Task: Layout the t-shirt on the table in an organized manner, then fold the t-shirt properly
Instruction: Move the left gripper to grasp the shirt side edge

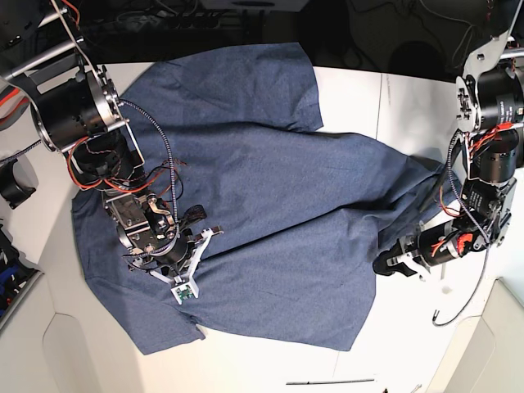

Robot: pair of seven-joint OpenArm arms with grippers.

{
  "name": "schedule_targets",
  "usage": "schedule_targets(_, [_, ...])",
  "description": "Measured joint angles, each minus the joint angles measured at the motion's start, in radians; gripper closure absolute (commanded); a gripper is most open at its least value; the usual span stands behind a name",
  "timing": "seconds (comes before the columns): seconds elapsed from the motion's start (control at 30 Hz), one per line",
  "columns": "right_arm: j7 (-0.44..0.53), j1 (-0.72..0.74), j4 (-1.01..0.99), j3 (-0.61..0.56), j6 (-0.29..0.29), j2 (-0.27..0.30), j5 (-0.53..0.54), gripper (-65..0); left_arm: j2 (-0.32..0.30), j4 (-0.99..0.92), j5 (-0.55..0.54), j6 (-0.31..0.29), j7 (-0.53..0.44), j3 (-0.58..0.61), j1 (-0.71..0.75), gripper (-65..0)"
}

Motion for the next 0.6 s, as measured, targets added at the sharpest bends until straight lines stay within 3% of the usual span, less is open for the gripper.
schedule_targets(0.2, [0.0,0.0,0.0,0.0,0.0,0.0,0.0,0.0,0.034,-0.004,0.161,-0.003,-0.05,0.0,0.008,0.0])
schedule_targets(0.43, [0.0,0.0,0.0,0.0,0.0,0.0,0.0,0.0,0.032,-0.004,0.209,-0.002,-0.15,0.0,0.008,0.0])
schedule_targets(0.6, [0.0,0.0,0.0,0.0,0.0,0.0,0.0,0.0,0.031,-0.004,0.298,0.092,-0.219,0.0,0.006,0.0])
